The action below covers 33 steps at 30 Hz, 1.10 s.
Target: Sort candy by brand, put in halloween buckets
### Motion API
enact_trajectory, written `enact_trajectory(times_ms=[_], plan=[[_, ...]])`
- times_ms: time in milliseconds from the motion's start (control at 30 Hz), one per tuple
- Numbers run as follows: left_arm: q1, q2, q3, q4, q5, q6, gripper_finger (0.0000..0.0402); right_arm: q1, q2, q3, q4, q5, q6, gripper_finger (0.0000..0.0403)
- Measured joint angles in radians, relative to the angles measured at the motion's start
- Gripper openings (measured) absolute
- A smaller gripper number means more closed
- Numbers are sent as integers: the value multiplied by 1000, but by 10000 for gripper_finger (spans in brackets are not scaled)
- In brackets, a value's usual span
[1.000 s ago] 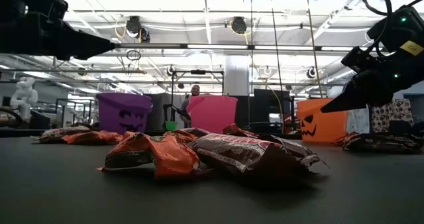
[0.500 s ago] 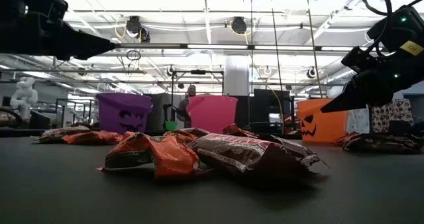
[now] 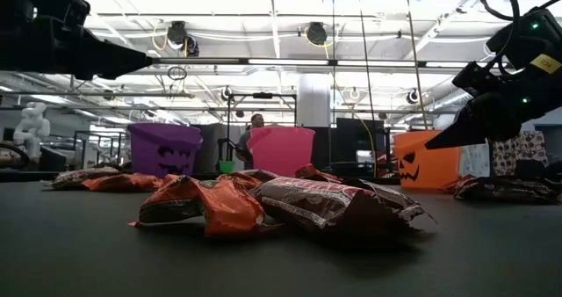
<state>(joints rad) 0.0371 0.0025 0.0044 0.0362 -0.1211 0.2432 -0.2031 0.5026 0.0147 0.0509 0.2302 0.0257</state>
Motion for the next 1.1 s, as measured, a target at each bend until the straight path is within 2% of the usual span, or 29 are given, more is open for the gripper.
enact_trajectory(times_ms=[1100], plan=[[0, 0, 0, 1, 0, 0, 194, 0, 0, -1, 34, 2, 0, 0]])
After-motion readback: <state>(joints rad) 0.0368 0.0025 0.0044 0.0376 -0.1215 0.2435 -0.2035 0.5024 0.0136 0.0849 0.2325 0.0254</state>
